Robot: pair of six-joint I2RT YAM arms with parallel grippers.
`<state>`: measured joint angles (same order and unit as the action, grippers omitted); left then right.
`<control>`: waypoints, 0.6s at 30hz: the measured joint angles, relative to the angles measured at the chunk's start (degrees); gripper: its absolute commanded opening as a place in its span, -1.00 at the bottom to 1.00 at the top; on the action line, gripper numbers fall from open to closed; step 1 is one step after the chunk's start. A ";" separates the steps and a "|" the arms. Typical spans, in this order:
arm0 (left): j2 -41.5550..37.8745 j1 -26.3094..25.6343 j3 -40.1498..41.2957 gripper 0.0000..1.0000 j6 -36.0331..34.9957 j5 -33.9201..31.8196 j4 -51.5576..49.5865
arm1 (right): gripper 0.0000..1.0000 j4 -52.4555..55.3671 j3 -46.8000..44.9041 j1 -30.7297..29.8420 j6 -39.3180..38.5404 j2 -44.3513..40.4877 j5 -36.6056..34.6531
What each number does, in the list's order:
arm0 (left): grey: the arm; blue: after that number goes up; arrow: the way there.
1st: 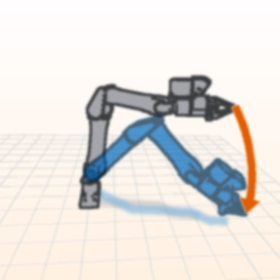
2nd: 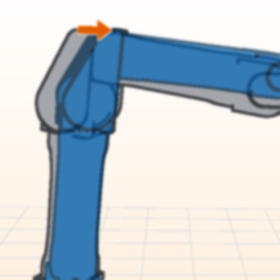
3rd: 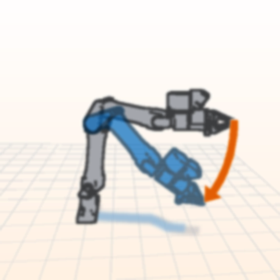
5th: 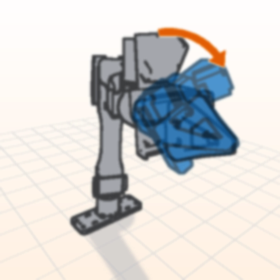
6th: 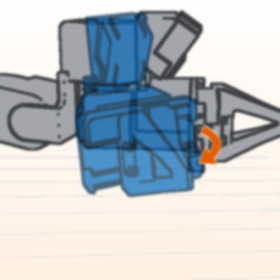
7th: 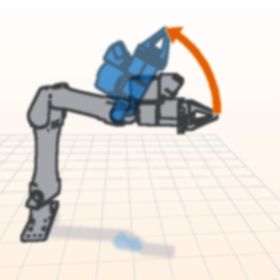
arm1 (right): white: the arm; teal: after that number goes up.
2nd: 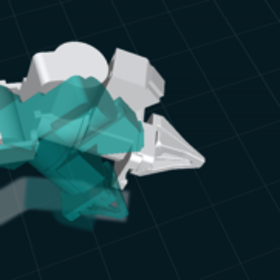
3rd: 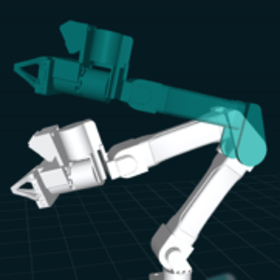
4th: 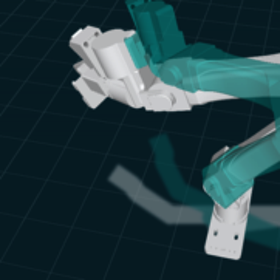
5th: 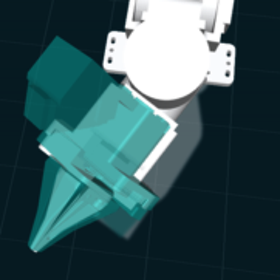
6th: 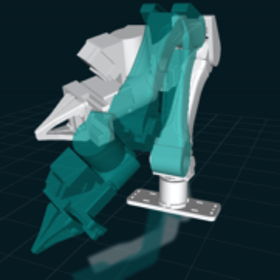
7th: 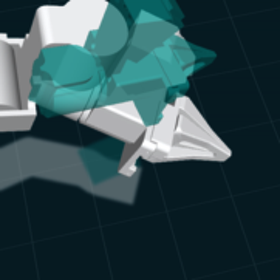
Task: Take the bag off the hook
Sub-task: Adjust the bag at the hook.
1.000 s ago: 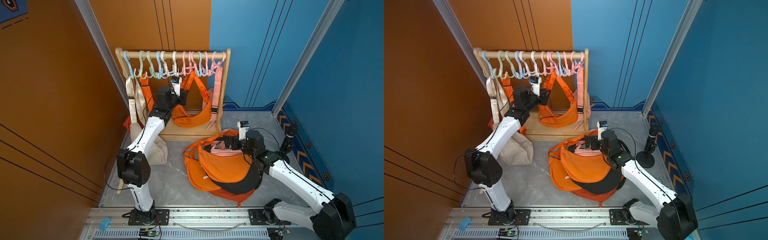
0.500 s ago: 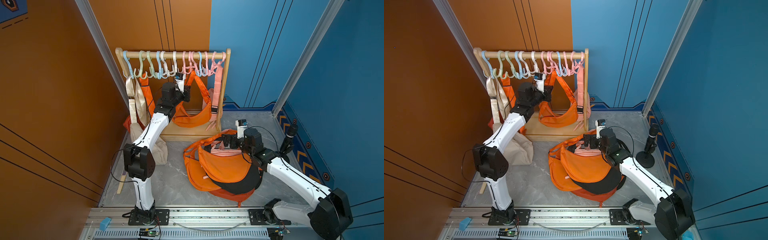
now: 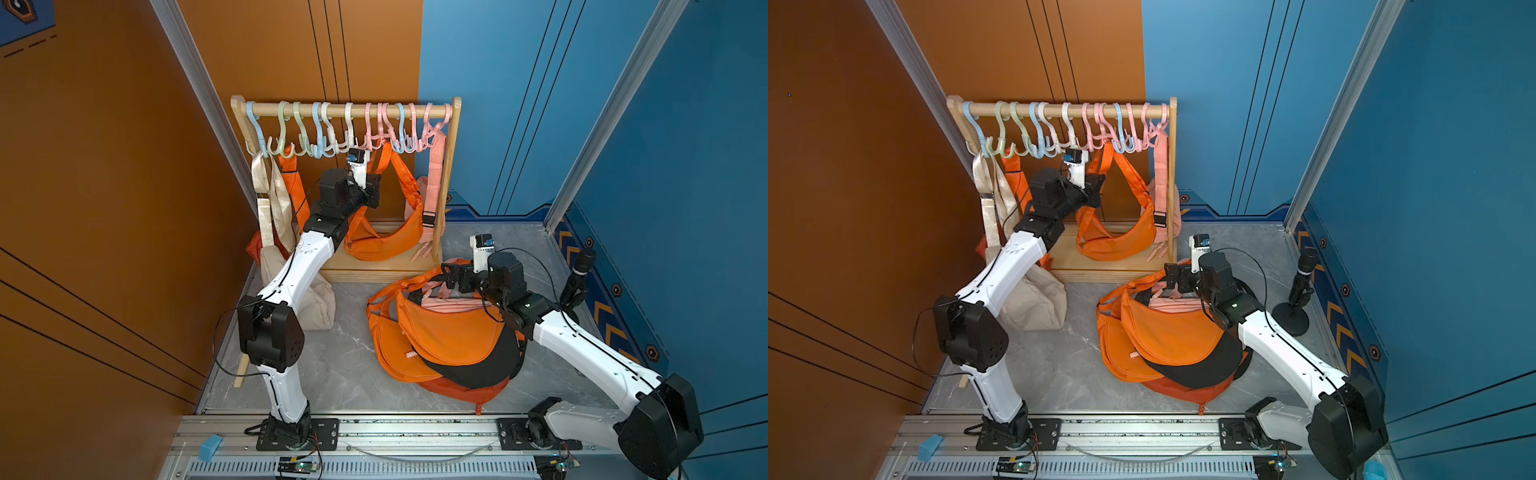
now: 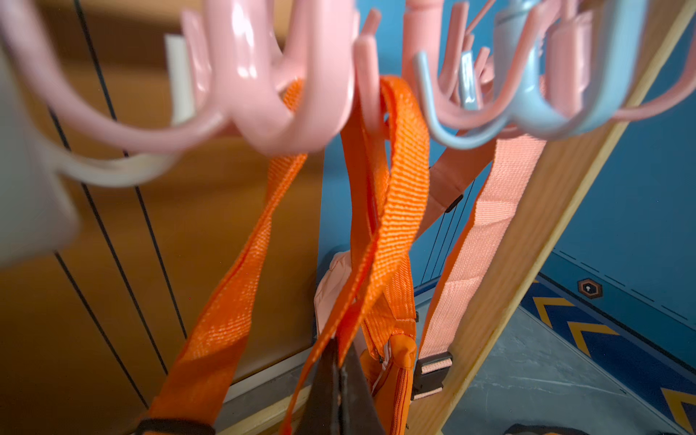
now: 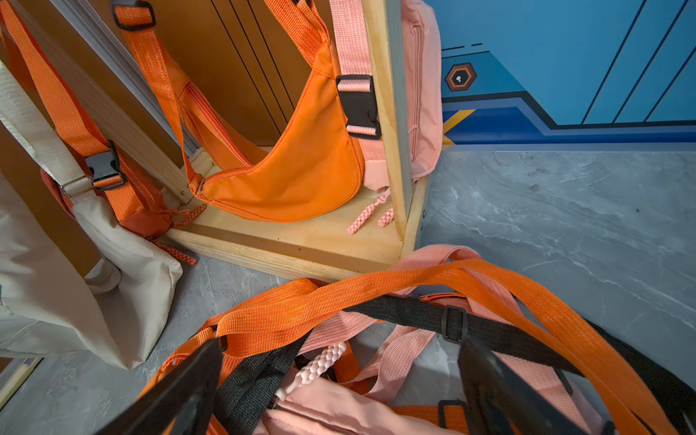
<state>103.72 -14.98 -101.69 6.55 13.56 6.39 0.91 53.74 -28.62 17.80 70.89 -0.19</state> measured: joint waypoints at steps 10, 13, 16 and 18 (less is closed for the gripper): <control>-8.76 3.13 6.08 -1.00 2.54 -0.02 4.92 | 0.94 0.50 8.24 0.00 -1.20 5.88 0.04; -9.79 3.80 7.61 -1.00 3.10 0.00 5.70 | 0.93 0.96 12.37 0.00 -2.19 8.46 0.24; -10.60 4.83 9.35 -1.00 3.89 0.07 6.25 | 0.93 1.68 17.31 0.00 -3.23 11.47 0.81; -11.17 5.64 10.45 -1.00 4.46 0.24 6.34 | 0.93 2.01 20.44 0.00 -3.89 13.64 1.66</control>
<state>92.55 -9.34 -91.24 11.00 13.80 12.73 2.92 74.17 -28.62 13.91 84.53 1.48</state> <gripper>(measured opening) 0.046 0.964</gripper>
